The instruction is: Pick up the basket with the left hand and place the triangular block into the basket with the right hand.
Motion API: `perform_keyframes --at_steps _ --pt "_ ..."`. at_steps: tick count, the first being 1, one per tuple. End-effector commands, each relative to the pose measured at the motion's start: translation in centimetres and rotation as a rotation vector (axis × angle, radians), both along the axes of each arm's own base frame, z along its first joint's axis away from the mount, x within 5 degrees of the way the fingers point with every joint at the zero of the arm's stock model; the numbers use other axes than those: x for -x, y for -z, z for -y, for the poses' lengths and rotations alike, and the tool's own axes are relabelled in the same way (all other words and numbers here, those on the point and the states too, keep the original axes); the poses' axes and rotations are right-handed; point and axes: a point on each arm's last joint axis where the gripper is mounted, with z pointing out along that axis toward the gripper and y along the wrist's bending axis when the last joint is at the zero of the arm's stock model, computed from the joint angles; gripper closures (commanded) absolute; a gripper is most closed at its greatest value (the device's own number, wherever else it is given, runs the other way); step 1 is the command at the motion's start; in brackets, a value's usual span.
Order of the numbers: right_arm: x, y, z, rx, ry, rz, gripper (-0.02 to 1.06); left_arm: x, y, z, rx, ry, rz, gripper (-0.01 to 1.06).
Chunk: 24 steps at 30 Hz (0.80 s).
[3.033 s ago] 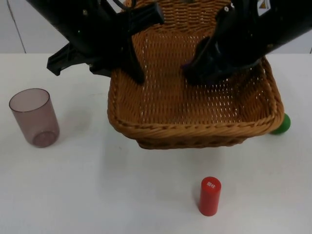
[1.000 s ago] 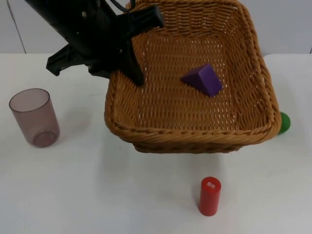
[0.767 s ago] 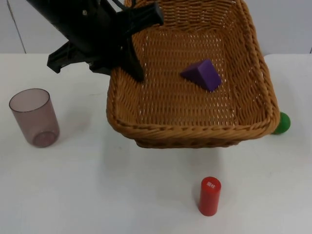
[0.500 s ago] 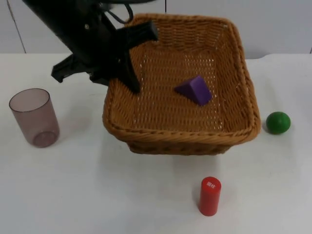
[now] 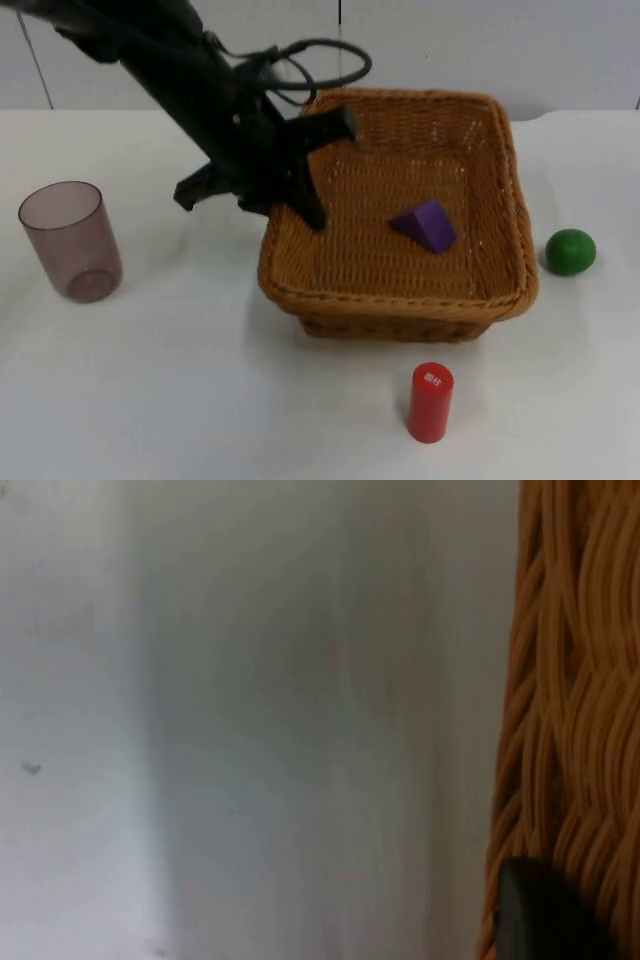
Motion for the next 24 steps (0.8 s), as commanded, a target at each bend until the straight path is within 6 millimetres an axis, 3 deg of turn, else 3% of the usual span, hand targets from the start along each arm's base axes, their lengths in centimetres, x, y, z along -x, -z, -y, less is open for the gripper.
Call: perform_keyframes --at_steps 1,24 --pt "0.1 -0.2 0.0 0.009 -0.001 0.019 0.00 -0.5 -0.5 -0.2 0.036 -0.020 0.009 1.05" --pt "0.0 -0.4 0.1 0.012 0.002 0.038 0.00 -1.4 3.2 -0.7 0.007 -0.038 0.022 1.05"
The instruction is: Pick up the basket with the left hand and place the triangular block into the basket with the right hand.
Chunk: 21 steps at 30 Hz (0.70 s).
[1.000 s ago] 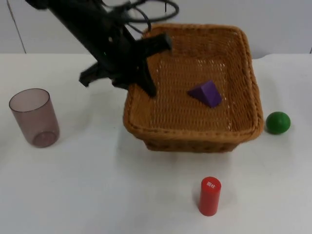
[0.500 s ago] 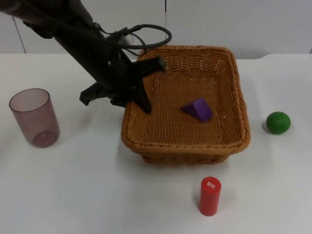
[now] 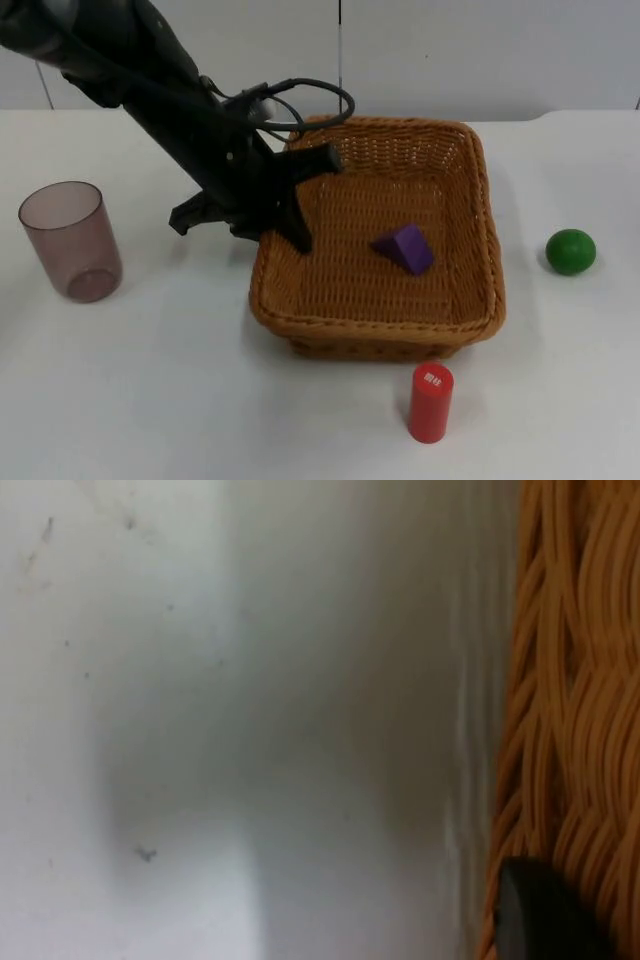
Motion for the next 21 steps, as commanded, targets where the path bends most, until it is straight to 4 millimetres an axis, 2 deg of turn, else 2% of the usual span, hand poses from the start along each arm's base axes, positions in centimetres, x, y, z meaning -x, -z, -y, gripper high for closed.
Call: perform_keyframes --at_steps 1,15,17,18,19,21 --pt "0.10 -0.23 0.05 0.004 0.002 0.020 0.00 -0.32 -0.16 0.21 0.035 -0.026 0.004 1.05" --pt "0.09 -0.25 0.05 0.018 -0.003 0.022 0.00 -0.27 0.18 0.51 0.076 -0.048 -0.024 1.05" --pt "0.08 -0.27 0.06 0.018 -0.003 0.024 0.00 -0.25 0.23 0.44 0.067 -0.059 -0.032 0.98" --pt "0.08 -0.27 0.06 0.018 -0.003 0.024 0.00 -0.24 0.25 0.41 0.063 -0.055 -0.031 0.92" --pt "0.08 -0.27 0.06 0.018 -0.003 0.024 0.00 -0.24 0.25 0.41 0.063 -0.055 -0.031 0.92" --pt "0.08 -0.27 0.06 0.018 -0.003 0.024 0.00 -0.23 0.12 0.30 0.047 -0.041 -0.021 0.73"
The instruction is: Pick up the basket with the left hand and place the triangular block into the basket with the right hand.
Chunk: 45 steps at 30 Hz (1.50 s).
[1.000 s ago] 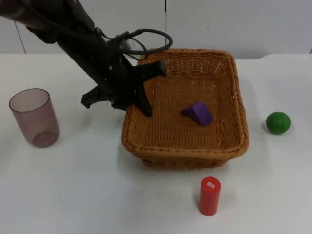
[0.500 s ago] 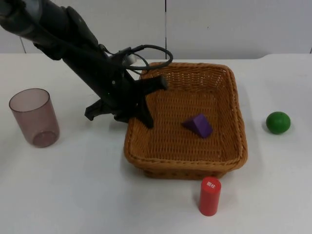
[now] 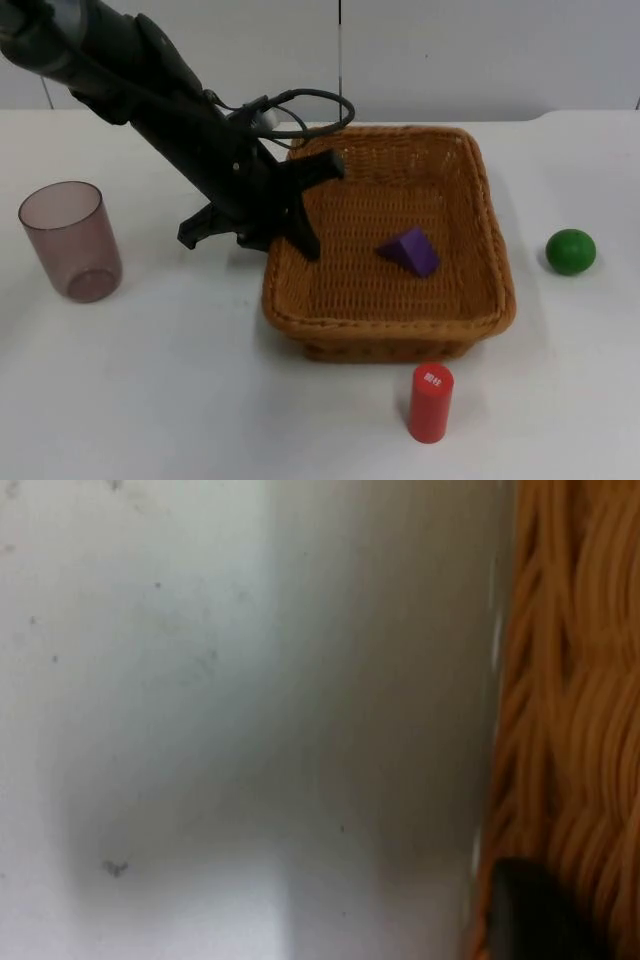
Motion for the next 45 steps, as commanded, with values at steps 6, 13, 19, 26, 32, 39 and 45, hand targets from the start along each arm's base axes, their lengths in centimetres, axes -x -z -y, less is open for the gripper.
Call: perform_keyframes --at_steps 6,13,19,26,32,39,45 --pt "0.1 -0.2 0.1 0.004 0.002 0.020 0.00 -0.2 -2.6 -0.2 -0.010 0.023 0.059 0.15" --pt "0.1 -0.3 0.0 -0.012 0.001 0.023 0.00 -0.1 -6.1 -1.2 -0.122 0.024 0.133 0.00" --pt "0.1 -0.3 0.0 -0.012 0.001 0.023 0.00 0.5 -10.4 -2.3 -0.208 0.032 0.223 0.00" --pt "0.1 -0.2 0.0 -0.012 0.000 0.021 0.00 3.5 -20.3 -3.5 -0.200 0.000 0.415 0.00" --pt "0.1 -0.2 0.0 -0.012 -0.001 0.016 0.00 7.7 -28.1 -4.7 -0.331 -0.001 0.666 0.00" --pt "0.1 -0.2 0.0 -0.012 -0.001 0.013 0.00 11.5 -33.6 -7.0 -0.394 -0.063 0.847 0.00" --pt "0.1 -0.2 0.0 -0.012 -0.001 0.013 0.00 15.2 -37.8 -9.4 -0.480 -0.104 1.013 0.00"
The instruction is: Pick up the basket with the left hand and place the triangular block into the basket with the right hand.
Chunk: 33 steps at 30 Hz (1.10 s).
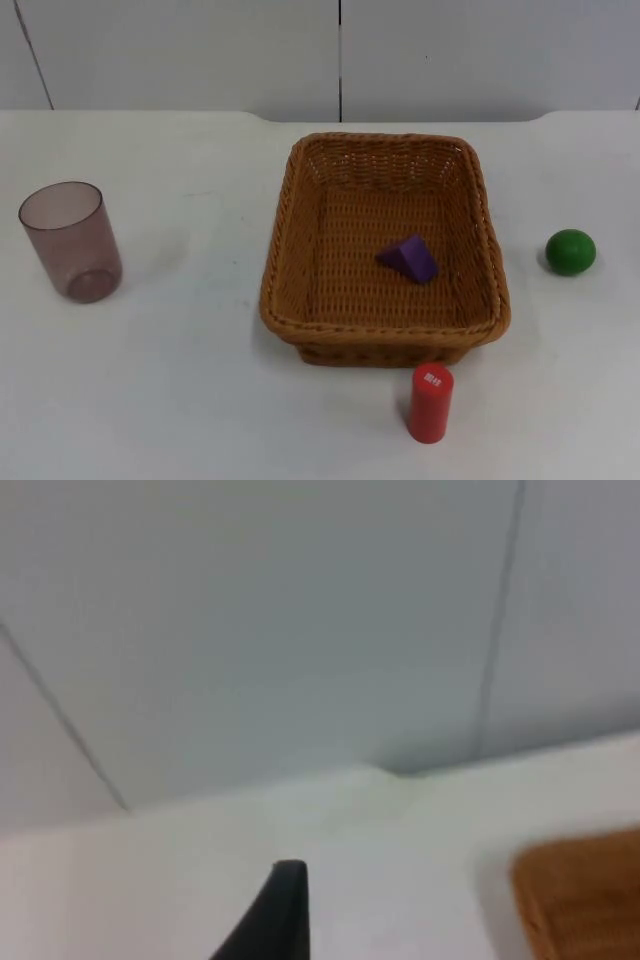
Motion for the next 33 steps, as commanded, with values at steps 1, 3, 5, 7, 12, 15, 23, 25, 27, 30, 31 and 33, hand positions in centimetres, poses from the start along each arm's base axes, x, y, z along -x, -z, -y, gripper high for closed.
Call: perform_keyframes --at_steps 1,3,5,7,12,15,23,25,27,30,31,33 --pt "0.1 -0.1 0.0 0.006 0.000 0.010 0.00 1.0 -1.2 -0.6 -0.029 -0.018 0.051 0.00" --pt "0.1 -0.2 0.0 0.006 0.001 0.012 0.00 1.9 -2.1 -1.3 -0.056 -0.031 0.094 0.00" --pt "0.1 -0.2 0.1 0.006 0.001 0.014 0.00 2.3 -2.3 -1.4 -0.056 -0.033 0.105 0.00" --pt "0.1 -0.3 0.1 0.006 0.003 0.025 0.00 2.3 -2.4 -1.4 -0.055 -0.033 0.107 0.00" --pt "0.0 -0.5 0.1 0.008 0.010 0.053 0.00 1.9 -2.1 -1.3 -0.017 -0.053 0.092 0.00" --pt "-0.1 -0.7 0.2 0.009 0.014 0.075 0.00 1.8 -2.2 -1.3 -0.010 -0.063 0.112 0.00" --pt "0.2 -1.2 0.2 0.006 0.022 0.118 0.00 1.6 -2.9 -1.8 -0.098 -0.082 0.194 0.00" --pt "0.4 -1.4 0.1 -0.011 0.020 0.126 0.00 1.8 -2.9 -1.9 -0.068 -0.100 0.179 0.00" --pt "0.8 -1.9 0.1 -0.032 0.023 0.165 0.00 1.9 -2.6 -1.8 -0.068 -0.091 0.149 0.00" --pt "1.8 -2.1 -0.1 -0.016 0.012 0.154 0.00 2.0 -2.5 -1.1 0.045 -0.040 0.144 0.00" --pt "1.8 -2.1 -0.1 -0.016 0.012 0.154 0.00 2.0 -2.5 -1.1 0.045 -0.040 0.144 0.00" --pt "2.5 -2.2 -0.1 -0.002 0.008 0.145 0.00 2.1 -1.7 -1.4 0.180 -0.029 0.150 0.00"
